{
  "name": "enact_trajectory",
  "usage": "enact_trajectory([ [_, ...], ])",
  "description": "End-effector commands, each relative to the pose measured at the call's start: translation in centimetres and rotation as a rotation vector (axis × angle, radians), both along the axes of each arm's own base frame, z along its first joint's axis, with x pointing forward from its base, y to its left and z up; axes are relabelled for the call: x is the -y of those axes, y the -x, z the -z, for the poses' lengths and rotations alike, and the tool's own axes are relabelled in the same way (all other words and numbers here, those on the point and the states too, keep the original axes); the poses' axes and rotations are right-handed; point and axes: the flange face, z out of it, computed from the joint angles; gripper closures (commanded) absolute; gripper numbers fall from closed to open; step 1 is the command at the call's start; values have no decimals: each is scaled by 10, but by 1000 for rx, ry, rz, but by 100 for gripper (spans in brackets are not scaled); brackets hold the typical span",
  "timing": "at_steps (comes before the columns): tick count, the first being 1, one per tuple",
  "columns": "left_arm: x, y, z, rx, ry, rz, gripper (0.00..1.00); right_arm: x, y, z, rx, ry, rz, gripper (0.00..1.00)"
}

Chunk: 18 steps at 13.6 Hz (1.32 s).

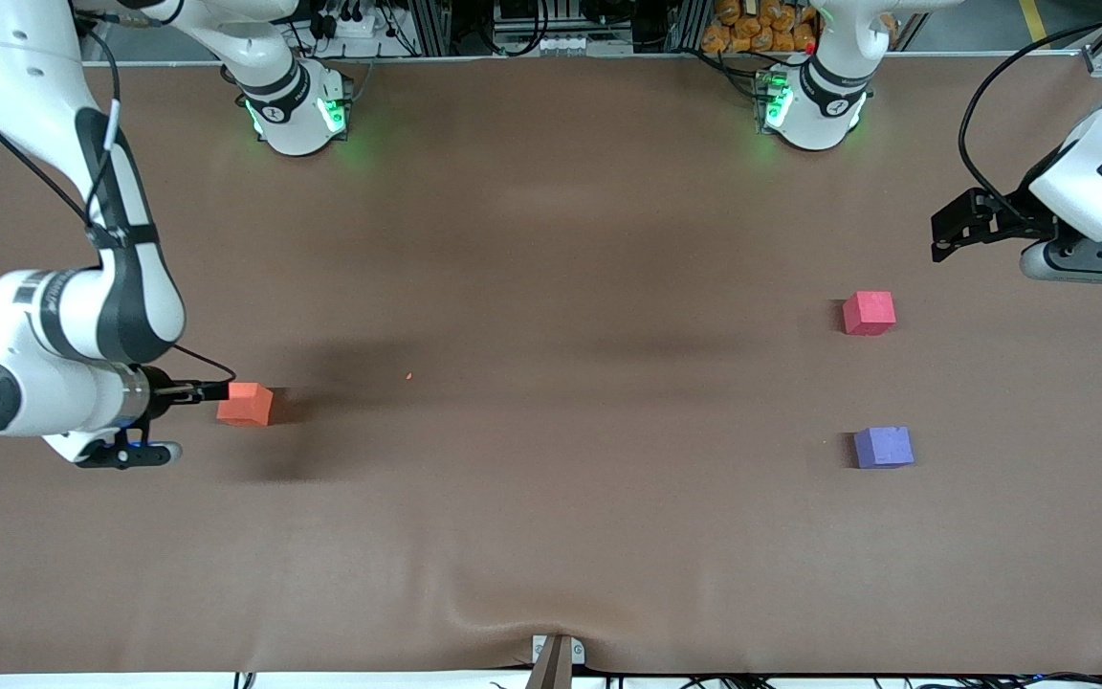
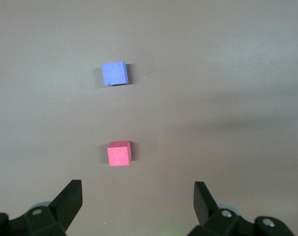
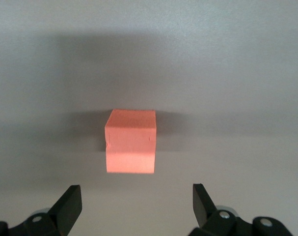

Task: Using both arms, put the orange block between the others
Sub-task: 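Reach the right gripper down to the orange cube and close on it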

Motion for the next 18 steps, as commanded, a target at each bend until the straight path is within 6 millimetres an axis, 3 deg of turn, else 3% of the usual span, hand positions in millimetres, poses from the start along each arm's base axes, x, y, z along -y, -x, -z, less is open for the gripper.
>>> enact_trajectory([
  [1,-2,0,-3,-5,0,5,0,-2,-4,23,6,-19,28,0],
  [6,-3,0,-3,-5,-2,4,0,-1,-6,54,5,-26,37,0],
  [18,-6,0,-3,-6,-1,-1,0,-3,2,96,-38,-22,37,0],
])
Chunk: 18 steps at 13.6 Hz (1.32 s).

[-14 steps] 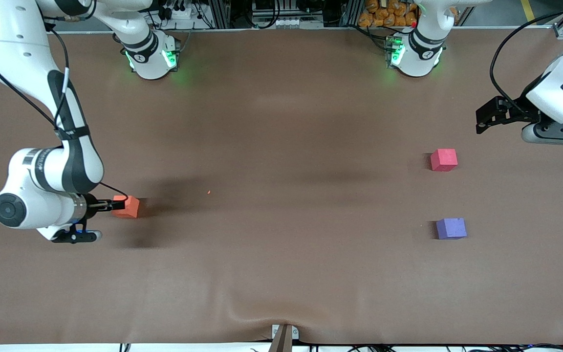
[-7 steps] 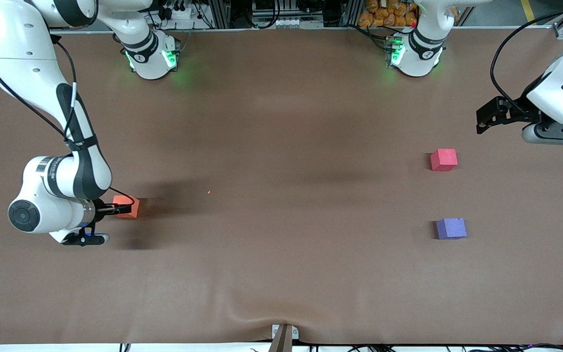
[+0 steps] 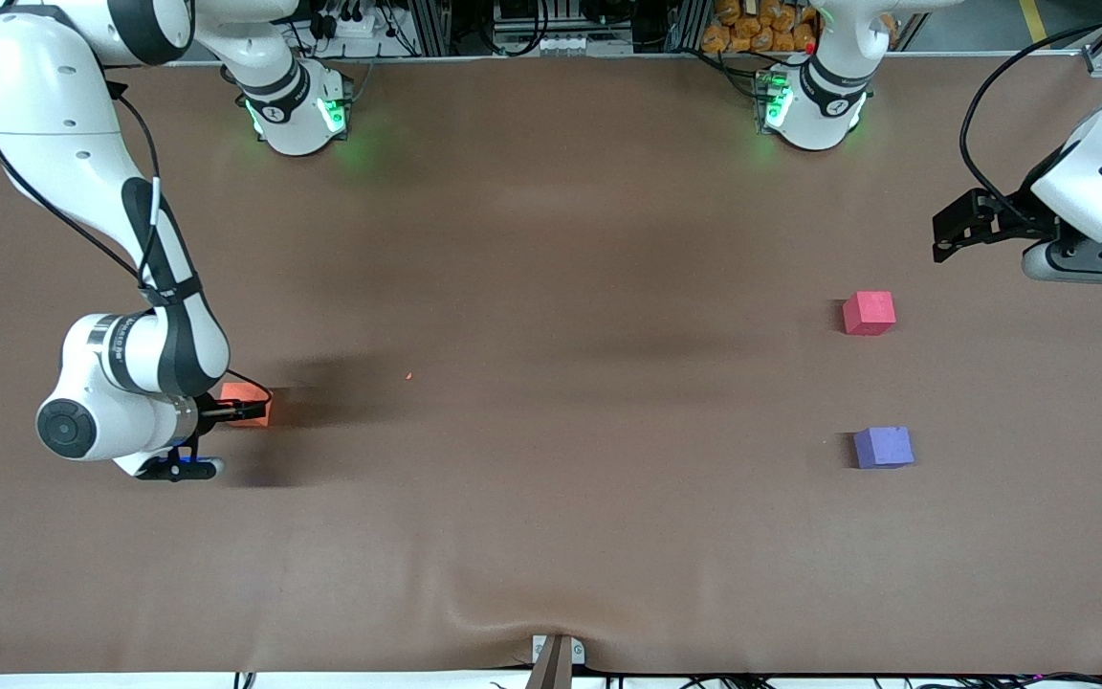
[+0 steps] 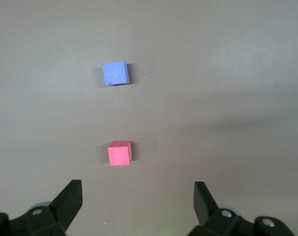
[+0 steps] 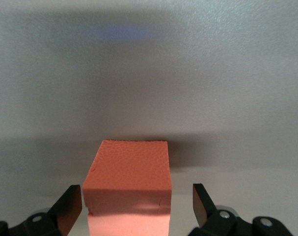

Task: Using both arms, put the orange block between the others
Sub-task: 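Carry the orange cube with the right gripper toward the table middle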

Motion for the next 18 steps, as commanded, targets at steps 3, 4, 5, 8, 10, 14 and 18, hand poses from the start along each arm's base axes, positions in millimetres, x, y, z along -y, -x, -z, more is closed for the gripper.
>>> enact_trajectory([
  [3,4,1,-5,0,0,16,0,-2,5,8,-11,-1,12,0],
  [4,4,1,-4,-2,-1,17,0,-3,5,9,-12,-1,11,0],
  [5,3,1,-5,0,-1,17,0,-2,5,9,-12,-1,12,6],
  [8,4,1,-4,0,2,19,0,-3,5,9,-12,-1,11,25],
  [10,4,1,-5,1,1,17,0,-3,5,9,-12,-2,12,37],
  [14,7,1,-4,0,1,20,0,-16,-7,-9,31,-4,-8,39],
  [18,6,1,-4,-2,0,19,0,-66,-19,-36,84,-127,33,39],
])
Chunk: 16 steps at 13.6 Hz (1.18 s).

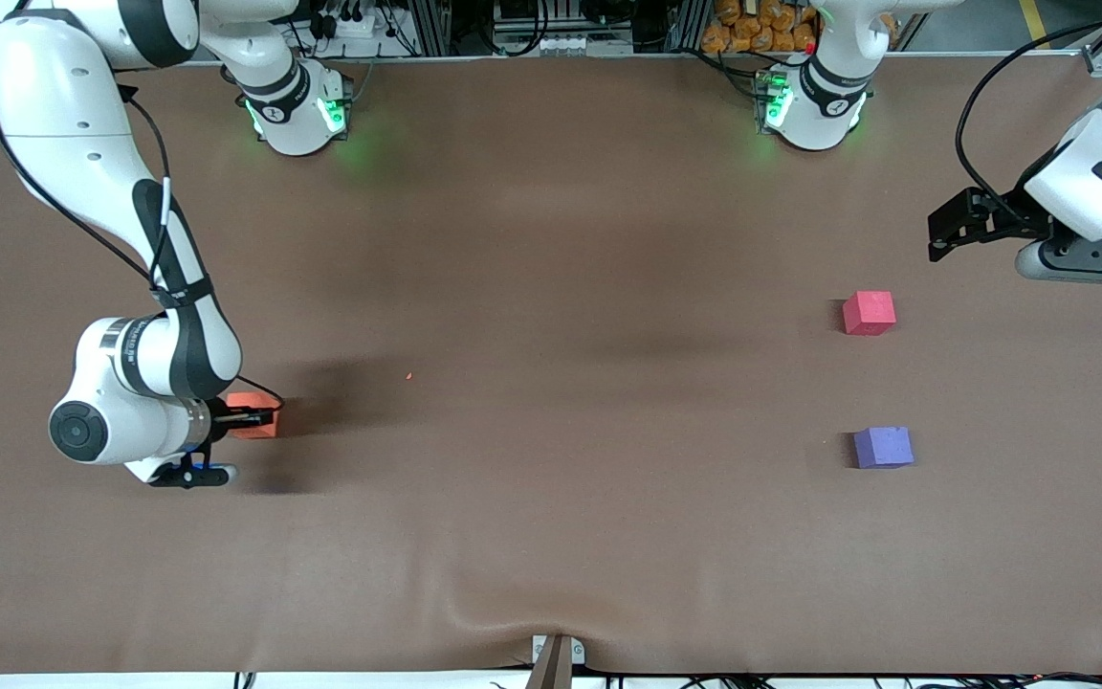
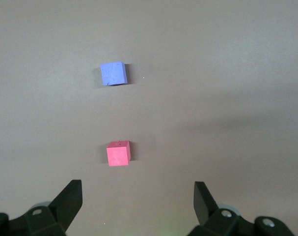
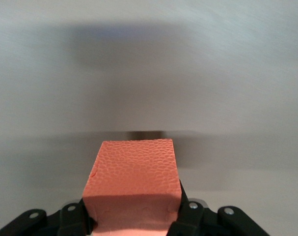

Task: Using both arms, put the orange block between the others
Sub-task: 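Carry the orange cube with the right gripper toward the table middle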

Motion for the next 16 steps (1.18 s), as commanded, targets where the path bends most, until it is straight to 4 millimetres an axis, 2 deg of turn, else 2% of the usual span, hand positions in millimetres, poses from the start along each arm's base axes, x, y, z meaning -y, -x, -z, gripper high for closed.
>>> enact_trajectory([
  [1,2,1,-4,-2,0,12,0,-45,-1,-20,26,-53,-9,43],
  [2,4,1,-4,-2,0,15,0,-72,1,-23,30,-54,-49,47],
  [3,4,1,-5,0,0,14,0,-106,3,-26,45,-56,-98,48],
  [6,5,2,-5,0,0,15,0,-189,10,-35,134,-56,-164,48],
  [9,6,2,-5,1,0,17,0,-271,37,-40,122,-38,-97,48],
  [11,20,5,-6,3,0,41,0,-341,67,-46,121,-19,-41,50],
  [12,21,5,-6,3,0,44,0,-369,83,-45,111,-9,12,54],
  [14,17,4,-6,2,0,36,0,-404,103,-43,102,-21,81,57],
  [16,17,4,-6,0,0,36,0,-424,117,-34,26,-103,141,57],
])
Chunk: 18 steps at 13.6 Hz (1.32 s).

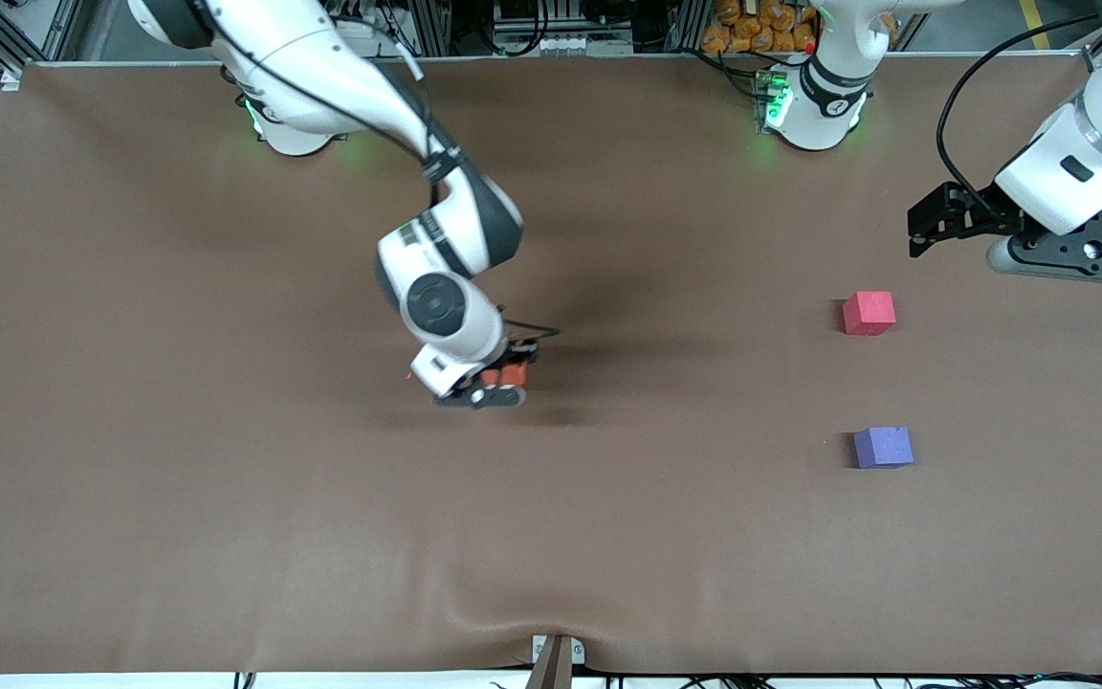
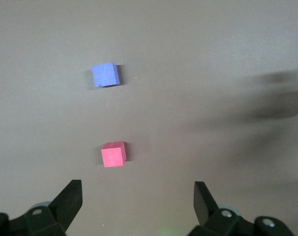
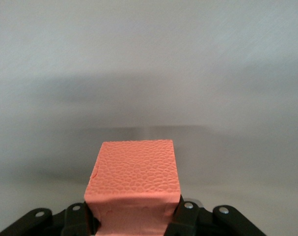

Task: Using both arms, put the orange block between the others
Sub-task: 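Carry the orange cube with the right gripper toward the table middle, then open the right gripper, release the cube, and withdraw the right arm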

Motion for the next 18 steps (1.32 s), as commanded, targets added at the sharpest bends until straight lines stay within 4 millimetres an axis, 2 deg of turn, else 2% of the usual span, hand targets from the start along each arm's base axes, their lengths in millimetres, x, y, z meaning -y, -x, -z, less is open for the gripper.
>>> enact_trajectory([
  [1,-2,0,-4,-2,-2,1,0,-19,9,14,-103,-111,102,57],
  [5,-7,0,-4,-2,-2,-5,0,-45,33,45,-122,-122,97,57],
  [9,-6,0,-4,-2,-2,-4,0,-47,35,49,-125,-117,92,55],
  [10,-6,0,-4,-2,-2,-4,0,-49,37,50,-126,-116,88,50],
  [11,-5,0,-4,-2,-2,-4,0,-47,35,49,-126,-117,90,31],
  [12,-5,0,-4,-2,-2,-4,0,-43,32,48,-125,-119,99,0],
  [15,-7,0,-4,-2,-2,-5,0,-39,26,43,-114,-122,97,0],
  [17,-5,0,-4,-2,-2,-4,0,-25,6,20,-88,-145,113,0],
  [18,-5,0,-4,-2,-2,-4,0,-25,2,7,-73,-158,117,0],
])
